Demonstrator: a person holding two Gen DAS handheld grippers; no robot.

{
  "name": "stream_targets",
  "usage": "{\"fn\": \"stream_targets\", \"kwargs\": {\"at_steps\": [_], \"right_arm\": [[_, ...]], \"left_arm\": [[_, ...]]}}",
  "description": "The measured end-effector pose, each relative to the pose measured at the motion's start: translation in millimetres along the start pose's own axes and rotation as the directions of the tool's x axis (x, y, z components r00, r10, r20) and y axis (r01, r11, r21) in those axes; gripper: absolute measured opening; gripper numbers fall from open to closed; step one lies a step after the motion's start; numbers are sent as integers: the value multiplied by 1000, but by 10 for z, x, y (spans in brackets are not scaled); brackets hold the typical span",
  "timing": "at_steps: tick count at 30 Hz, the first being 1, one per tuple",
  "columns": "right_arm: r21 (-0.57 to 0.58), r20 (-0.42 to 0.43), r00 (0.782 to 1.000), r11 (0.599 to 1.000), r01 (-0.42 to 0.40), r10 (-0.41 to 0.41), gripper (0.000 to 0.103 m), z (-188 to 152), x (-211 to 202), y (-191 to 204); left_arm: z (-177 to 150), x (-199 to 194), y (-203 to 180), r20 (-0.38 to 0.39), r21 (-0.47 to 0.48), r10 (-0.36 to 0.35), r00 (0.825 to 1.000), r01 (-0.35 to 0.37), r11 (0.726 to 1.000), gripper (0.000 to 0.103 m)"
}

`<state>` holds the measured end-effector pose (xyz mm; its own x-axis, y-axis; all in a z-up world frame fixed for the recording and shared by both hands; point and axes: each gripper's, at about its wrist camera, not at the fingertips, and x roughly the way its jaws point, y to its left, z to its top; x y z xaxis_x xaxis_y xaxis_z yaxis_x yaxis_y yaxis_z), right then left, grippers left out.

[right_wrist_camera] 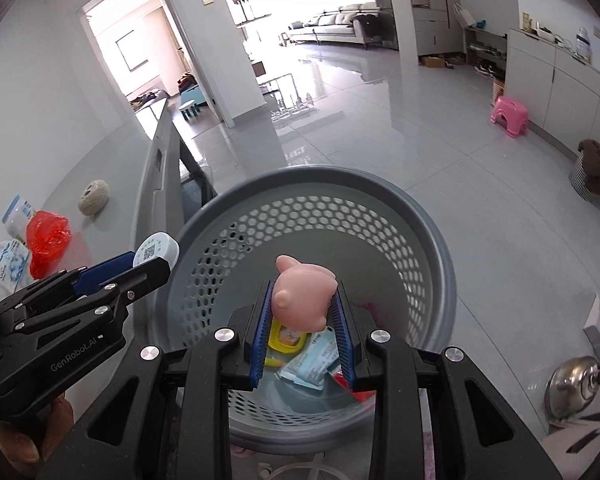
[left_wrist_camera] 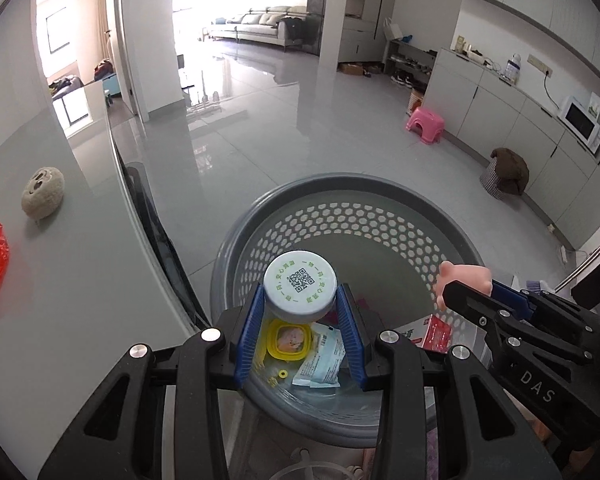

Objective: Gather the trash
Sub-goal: 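Carry the cap and pig over the wastebasket and open both tools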

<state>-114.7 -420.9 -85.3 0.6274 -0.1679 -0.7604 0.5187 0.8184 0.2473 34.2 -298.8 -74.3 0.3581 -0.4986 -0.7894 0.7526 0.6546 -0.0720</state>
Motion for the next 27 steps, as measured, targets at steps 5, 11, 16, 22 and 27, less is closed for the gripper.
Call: {"fn": "stream_targets", "kwargs": {"at_steps": [5, 11, 16, 22, 27], "right_arm": [[30, -16, 1000, 999, 13, -13, 28, -41, 26, -128], [59, -30, 999, 998, 12, -10, 28, -57, 43, -252], [65, -45, 999, 998, 0, 3, 28, -86, 82, -277], [65, -45, 999, 998, -9, 12, 28, -75, 108, -295], [65, -36, 999, 998, -8, 10, 28, -75, 90, -296]], "left_arm": [[-26, 127, -95, -35, 24, -3, 999, 4, 1000, 37], [-83, 217, -180, -65, 50, -2, 998, 5, 999, 37], [-74, 239, -207, -73, 53, 6, 997, -2, 999, 37], [-67, 229, -154, -75, 47, 19, 997, -16, 999, 38], [-65, 210, -128, -75, 37, 23, 997, -21, 999, 38]]}}
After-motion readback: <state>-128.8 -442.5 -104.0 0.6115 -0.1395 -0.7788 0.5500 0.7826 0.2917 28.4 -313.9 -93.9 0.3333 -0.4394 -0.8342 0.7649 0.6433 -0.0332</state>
